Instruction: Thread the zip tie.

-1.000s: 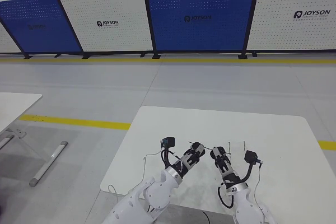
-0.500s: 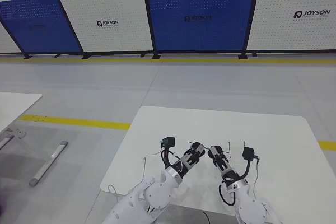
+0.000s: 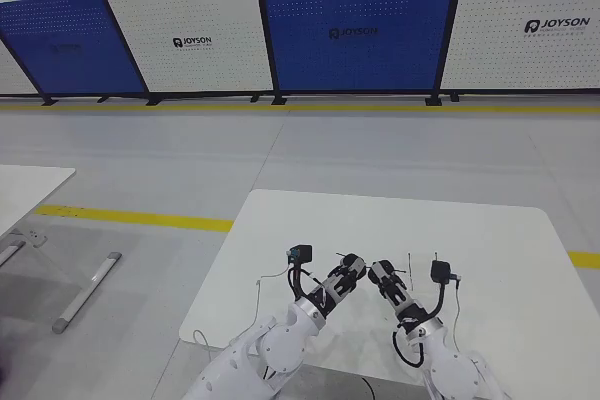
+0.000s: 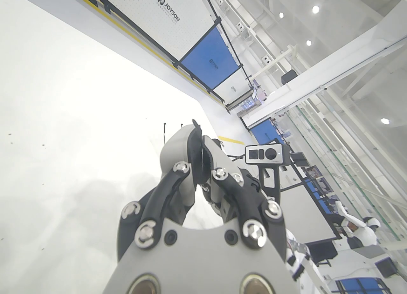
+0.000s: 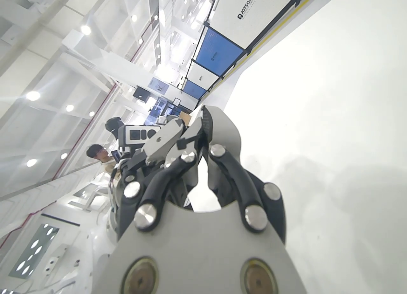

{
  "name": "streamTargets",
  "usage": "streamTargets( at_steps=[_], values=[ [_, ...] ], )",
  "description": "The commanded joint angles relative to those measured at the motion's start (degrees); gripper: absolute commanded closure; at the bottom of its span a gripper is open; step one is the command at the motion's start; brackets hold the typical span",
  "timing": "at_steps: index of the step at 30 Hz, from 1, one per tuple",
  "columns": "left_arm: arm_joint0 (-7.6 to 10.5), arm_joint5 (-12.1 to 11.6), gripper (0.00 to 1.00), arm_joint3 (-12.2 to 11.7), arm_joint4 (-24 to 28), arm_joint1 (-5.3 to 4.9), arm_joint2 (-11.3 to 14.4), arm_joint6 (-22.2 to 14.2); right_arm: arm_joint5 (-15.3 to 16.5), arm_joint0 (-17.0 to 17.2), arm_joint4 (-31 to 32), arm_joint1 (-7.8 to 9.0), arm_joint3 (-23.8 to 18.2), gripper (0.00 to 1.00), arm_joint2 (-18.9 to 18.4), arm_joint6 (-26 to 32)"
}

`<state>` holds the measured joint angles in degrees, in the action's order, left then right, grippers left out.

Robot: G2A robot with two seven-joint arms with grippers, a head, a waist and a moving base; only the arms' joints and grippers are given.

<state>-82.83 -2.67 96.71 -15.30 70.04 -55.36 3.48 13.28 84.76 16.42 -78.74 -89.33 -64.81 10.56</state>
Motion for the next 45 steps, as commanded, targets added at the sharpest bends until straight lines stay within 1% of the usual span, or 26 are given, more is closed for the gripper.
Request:
streamTargets(
  at_steps=[1,9,15,23,30,40,41,42,43,45],
  values=[
    [0.0,0.0,1.0,0.0,0.0,0.0,0.0,0.0,0.2,-0.1,0.1,0.01,0.2,1.0,0.1,0.0],
    [0.0,0.0,1.0,0.0,0.0,0.0,0.0,0.0,0.6,-0.5,-0.2,0.03,1.1,1.0,0.3,-0.2],
    [0.0,0.0,1.0,0.0,0.0,0.0,0.0,0.0,0.8,0.0,-0.4,0.15,0.9,1.0,-0.1,-0.8],
    [0.0,0.0,1.0,0.0,0.0,0.0,0.0,0.0,-0.2,0.7,-0.2,0.4,-0.3,1.0,-0.8,-0.9],
    [0.0,0.0,1.0,0.0,0.0,0.0,0.0,0.0,-0.9,0.5,0.2,0.47,-0.7,1.0,-0.5,-0.5],
    [0.0,0.0,1.0,0.0,0.0,0.0,0.0,0.0,-2.3,0.6,1.5,0.53,-1.5,1.0,-0.3,-1.6],
    [0.0,0.0,0.99,0.0,0.0,0.0,0.0,0.0,-2.3,0.6,1.5,0.53,-1.5,1.0,-0.3,-1.6],
    [0.0,0.0,0.91,0.0,0.0,0.0,0.0,0.0,-2.3,0.6,1.5,0.54,-1.5,1.0,-0.3,-1.7],
    [0.0,0.0,0.91,0.0,0.2,0.04,0.0,0.0,-2.4,0.6,1.6,0.55,-1.6,1.0,-0.4,-1.7],
    [0.05,0.0,0.96,-0.1,0.2,0.09,-0.1,-0.1,-2.4,0.7,1.6,0.56,-1.6,1.0,-0.4,-1.9]
  ],
)
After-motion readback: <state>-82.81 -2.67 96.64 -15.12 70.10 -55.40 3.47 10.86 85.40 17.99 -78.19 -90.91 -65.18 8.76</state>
